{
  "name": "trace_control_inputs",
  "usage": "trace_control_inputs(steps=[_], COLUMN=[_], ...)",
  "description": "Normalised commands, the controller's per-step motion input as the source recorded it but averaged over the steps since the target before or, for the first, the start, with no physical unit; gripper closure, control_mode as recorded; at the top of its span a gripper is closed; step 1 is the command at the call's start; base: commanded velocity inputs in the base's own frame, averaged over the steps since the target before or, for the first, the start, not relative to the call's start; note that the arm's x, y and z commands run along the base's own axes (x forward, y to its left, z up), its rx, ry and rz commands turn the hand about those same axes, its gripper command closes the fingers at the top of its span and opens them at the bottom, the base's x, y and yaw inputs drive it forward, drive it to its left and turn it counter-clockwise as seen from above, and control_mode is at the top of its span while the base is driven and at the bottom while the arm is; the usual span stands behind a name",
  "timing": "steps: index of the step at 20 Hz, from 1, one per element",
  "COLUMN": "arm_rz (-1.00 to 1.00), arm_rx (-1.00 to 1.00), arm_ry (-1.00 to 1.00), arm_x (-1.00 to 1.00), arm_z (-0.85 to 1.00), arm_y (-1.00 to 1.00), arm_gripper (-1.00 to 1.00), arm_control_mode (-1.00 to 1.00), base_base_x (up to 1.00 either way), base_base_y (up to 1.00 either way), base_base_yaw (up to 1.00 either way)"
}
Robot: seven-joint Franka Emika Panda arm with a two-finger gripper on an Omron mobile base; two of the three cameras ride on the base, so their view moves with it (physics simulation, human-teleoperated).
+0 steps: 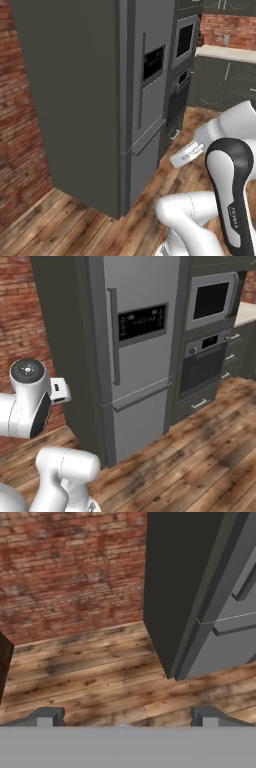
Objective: Move the hot dog bun to the plate on the dining table and place the condiment next to that plate. Then navigate to the fridge and take the sausage and place it on the plate as well.
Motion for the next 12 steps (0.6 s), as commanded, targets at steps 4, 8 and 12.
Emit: trace_control_inputs(steps=[4,8,12], arm_rz=[0.0,0.0,0.0], arm_rx=[0.0,0.0,0.0], arm_ry=[0.0,0.0,0.0], arm_x=[0.0,0.0,0.0], arm_z=[0.0,0.0,0.0], arm_y=[0.0,0.0,0.0], arm_gripper=[-1.0,-1.0,-1.0], arm_control_mode=[1.0,1.0,1.0], base_base_x=[0.58,0.58,0.45], base_base_y=[0.1,0.18,0.24], base_base_yaw=[0.0,0.0,0.0])
